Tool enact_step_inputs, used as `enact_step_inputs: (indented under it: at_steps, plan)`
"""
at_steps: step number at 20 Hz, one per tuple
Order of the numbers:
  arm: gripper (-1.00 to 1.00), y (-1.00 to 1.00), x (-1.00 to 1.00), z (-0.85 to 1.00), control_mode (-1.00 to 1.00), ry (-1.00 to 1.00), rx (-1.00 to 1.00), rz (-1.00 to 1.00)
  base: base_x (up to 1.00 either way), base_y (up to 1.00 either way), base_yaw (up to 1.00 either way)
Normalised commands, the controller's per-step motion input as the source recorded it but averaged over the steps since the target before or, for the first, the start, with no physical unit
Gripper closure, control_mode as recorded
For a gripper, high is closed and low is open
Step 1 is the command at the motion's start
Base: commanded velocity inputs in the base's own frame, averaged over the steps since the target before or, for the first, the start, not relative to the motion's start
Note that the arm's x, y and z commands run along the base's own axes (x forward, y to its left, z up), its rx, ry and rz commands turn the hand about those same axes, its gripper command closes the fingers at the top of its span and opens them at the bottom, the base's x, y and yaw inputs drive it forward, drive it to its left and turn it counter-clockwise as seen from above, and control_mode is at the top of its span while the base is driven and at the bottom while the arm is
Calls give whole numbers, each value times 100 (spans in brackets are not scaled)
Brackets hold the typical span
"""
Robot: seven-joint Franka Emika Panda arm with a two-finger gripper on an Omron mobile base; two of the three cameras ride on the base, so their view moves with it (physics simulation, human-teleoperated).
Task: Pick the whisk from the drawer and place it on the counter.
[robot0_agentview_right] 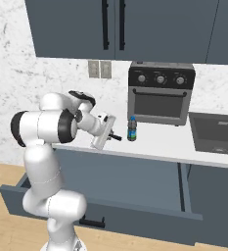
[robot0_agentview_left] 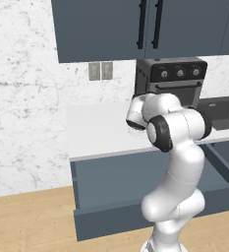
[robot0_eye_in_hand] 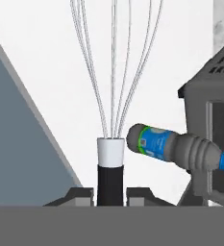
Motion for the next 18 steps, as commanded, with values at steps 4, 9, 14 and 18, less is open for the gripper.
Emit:
enact_step_inputs:
  at_steps: [4, 9, 14, 18]
  plan:
    - [100, 42, 82, 86, -100, 35, -5, 4, 0, 0, 0]
    - [100, 76, 80, 6, -100, 21, -19, 0, 0, 0, 0]
    - [100, 71, 79, -6, -100, 11, -17, 0, 0, 0, 0]
    - [-100, 69, 42, -1, -100, 18, -18, 0, 0, 0, 0]
